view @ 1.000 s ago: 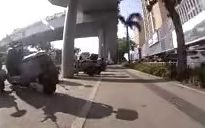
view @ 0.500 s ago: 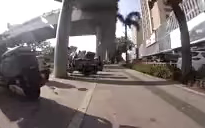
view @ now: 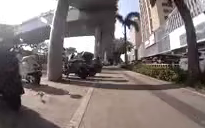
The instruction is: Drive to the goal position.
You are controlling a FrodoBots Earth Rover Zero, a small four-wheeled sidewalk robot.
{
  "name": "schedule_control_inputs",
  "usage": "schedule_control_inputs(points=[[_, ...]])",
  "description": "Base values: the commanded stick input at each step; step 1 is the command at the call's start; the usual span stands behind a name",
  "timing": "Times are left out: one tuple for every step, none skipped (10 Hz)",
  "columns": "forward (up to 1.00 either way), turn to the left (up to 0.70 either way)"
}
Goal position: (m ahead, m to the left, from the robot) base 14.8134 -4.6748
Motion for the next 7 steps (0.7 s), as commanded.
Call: schedule_control_inputs(points=[[0.7,0.0],[0.7,0.0],[0.7,0.0],[0.7,0.0],[0.7,0.0],[0.7,0.0],[0.7,0.0]])
